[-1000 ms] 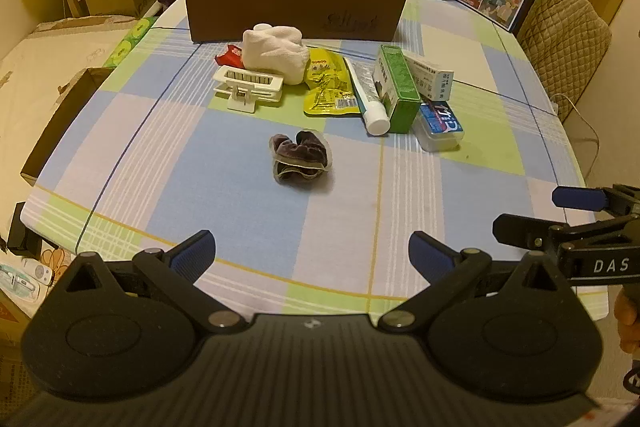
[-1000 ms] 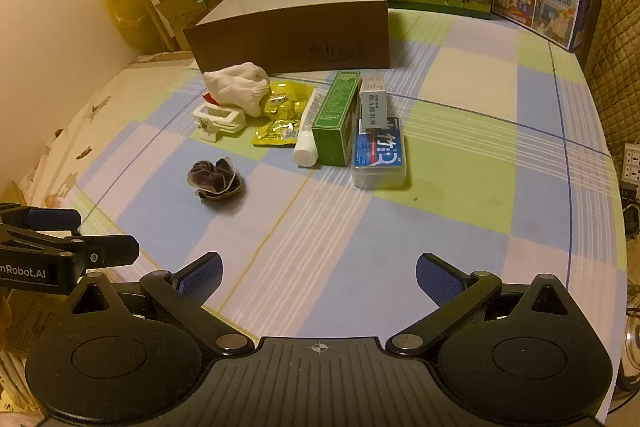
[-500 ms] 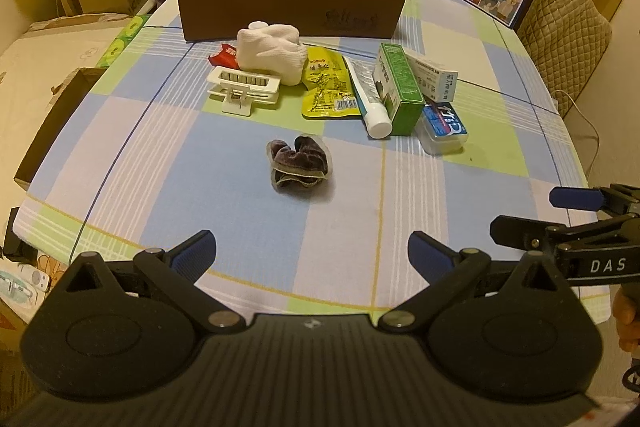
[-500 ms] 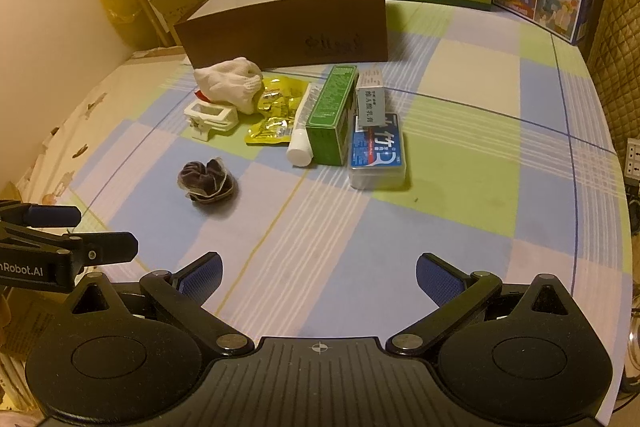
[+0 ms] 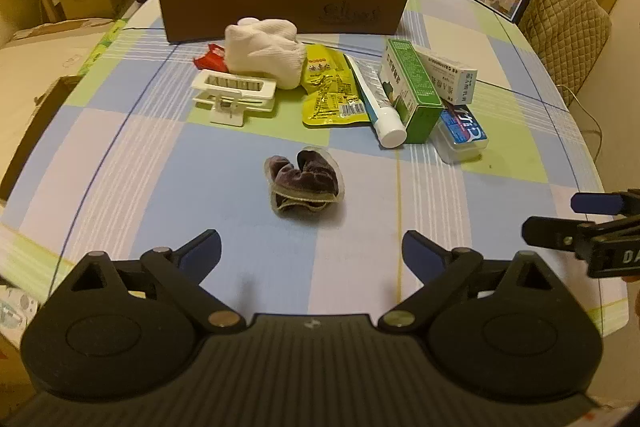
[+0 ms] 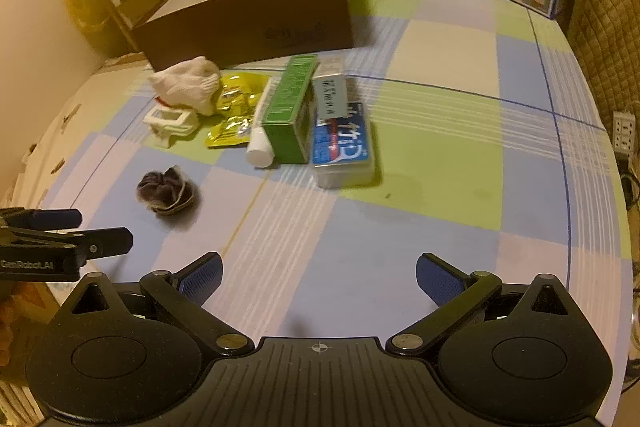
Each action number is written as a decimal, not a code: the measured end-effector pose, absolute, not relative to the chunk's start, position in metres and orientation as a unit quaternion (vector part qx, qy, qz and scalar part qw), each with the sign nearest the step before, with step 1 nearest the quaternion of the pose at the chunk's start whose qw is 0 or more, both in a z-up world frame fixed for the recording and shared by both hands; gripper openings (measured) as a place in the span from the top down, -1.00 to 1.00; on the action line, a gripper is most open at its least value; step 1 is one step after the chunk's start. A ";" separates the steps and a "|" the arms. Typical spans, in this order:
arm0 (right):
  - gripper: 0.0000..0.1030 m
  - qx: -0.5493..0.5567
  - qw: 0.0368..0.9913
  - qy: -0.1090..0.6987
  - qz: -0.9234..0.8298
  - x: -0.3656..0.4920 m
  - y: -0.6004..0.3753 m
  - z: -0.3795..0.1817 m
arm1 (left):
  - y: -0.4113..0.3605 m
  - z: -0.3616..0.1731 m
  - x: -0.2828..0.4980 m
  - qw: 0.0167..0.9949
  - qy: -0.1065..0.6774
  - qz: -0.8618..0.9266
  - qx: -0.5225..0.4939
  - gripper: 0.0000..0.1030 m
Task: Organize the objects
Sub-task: 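Close the left gripper on the bagged dark sock and lift it, then carry the sock into the box with the left tool while the right grasps the white medicine box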
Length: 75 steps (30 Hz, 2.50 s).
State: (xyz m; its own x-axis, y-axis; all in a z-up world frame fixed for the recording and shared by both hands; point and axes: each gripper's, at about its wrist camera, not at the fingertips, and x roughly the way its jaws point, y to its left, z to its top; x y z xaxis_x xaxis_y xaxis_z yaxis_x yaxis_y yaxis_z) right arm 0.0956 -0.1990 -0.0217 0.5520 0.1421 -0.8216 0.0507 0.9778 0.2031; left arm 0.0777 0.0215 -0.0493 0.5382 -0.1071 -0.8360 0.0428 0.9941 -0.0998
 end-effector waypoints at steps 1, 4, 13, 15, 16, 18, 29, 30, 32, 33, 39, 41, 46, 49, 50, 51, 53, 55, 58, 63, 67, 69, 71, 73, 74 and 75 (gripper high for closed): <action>-0.96 0.104 0.875 0.472 0.025 0.096 -0.201 -0.022 | 0.021 -0.052 0.081 0.876 0.479 -0.044 -0.032 -0.81; -0.96 0.107 0.876 0.470 0.018 0.098 -0.206 -0.022 | 0.020 -0.060 0.092 0.877 0.478 -0.049 -0.025 -0.74; -0.96 0.118 0.873 0.473 -0.003 0.106 -0.219 -0.025 | 0.015 -0.078 0.131 0.876 0.479 -0.055 -0.006 -0.58; -0.96 0.121 0.873 0.472 -0.006 0.108 -0.221 -0.026 | 0.014 -0.082 0.138 0.874 0.482 -0.054 -0.004 -0.49; -0.96 0.121 0.873 0.472 -0.008 0.108 -0.222 -0.026 | 0.014 -0.084 0.141 0.874 0.483 -0.055 -0.004 -0.45; -0.96 0.123 0.873 0.472 -0.010 0.110 -0.224 -0.025 | 0.014 -0.088 0.146 0.871 0.488 -0.055 -0.004 -0.38; -0.96 0.126 0.874 0.469 -0.010 0.125 -0.222 -0.026 | 0.020 -0.098 0.154 0.862 0.501 -0.074 -0.015 0.35; -0.95 0.125 0.875 0.468 -0.009 0.127 -0.221 -0.026 | 0.021 -0.098 0.154 0.863 0.499 -0.076 -0.015 0.44; -0.92 0.122 0.877 0.465 -0.005 0.131 -0.218 -0.025 | 0.022 -0.095 0.152 0.865 0.494 -0.083 -0.014 0.55; -0.84 0.120 0.879 0.462 -0.004 0.134 -0.217 -0.024 | 0.023 -0.093 0.152 0.867 0.492 -0.084 -0.014 0.59; -0.63 0.105 0.890 0.444 0.003 0.159 -0.213 -0.016 | 0.042 -0.069 0.152 0.885 0.461 -0.065 -0.015 0.62; -0.56 0.099 0.893 0.438 0.004 0.171 -0.212 -0.012 | 0.053 -0.058 0.154 0.891 0.450 -0.054 -0.020 0.62; -0.31 0.084 0.899 0.429 0.017 0.208 -0.210 -0.005 | 0.082 -0.036 0.159 0.904 0.426 -0.029 -0.032 0.62; -0.12 0.069 0.895 0.439 0.025 0.233 -0.207 -0.006 | 0.100 -0.027 0.163 0.909 0.415 -0.012 -0.036 0.62; -0.09 0.066 0.893 0.443 0.028 0.242 -0.207 -0.007 | 0.107 -0.024 0.165 0.911 0.411 -0.005 -0.038 0.62; -0.03 0.065 0.891 0.448 0.031 0.249 -0.207 -0.009 | 0.111 -0.022 0.166 0.911 0.409 -0.001 -0.040 0.62; 0.07 0.065 0.885 0.460 0.032 0.263 -0.207 -0.014 | 0.123 -0.020 0.169 0.912 0.407 0.009 -0.044 0.62; 0.18 0.064 0.879 0.471 0.030 0.274 -0.208 -0.019 | 0.133 -0.019 0.171 0.912 0.407 0.016 -0.047 0.62; 0.26 0.062 0.870 0.489 0.026 0.287 -0.208 -0.029 | 0.145 -0.019 0.174 0.912 0.407 0.024 -0.052 0.62; 0.36 0.064 0.866 0.495 0.027 0.300 -0.208 -0.040 | 0.159 -0.017 0.182 0.911 0.408 0.025 -0.055 0.62; 0.37 0.069 0.862 0.501 0.027 0.309 -0.206 -0.040 | 0.162 -0.017 0.190 0.910 0.412 0.015 -0.056 0.62; 0.38 0.072 0.860 0.505 0.020 0.310 -0.207 -0.040 | 0.163 -0.017 0.195 0.909 0.412 0.009 -0.058 0.62; 0.40 0.082 0.857 0.509 0.013 0.309 -0.212 -0.039 | 0.164 -0.016 0.199 0.910 0.411 0.003 -0.059 0.62; 0.41 0.078 0.852 0.518 0.008 0.306 -0.213 -0.041 | 0.164 -0.015 0.204 0.910 0.410 -0.003 -0.059 0.62; 0.42 0.074 0.849 0.523 0.006 0.305 -0.212 -0.043 | 0.164 -0.015 0.207 0.910 0.410 -0.007 -0.059 0.62; 0.42 0.070 0.847 0.527 0.005 0.305 -0.211 -0.045 | 0.164 -0.014 0.209 0.910 0.409 -0.009 -0.059 0.62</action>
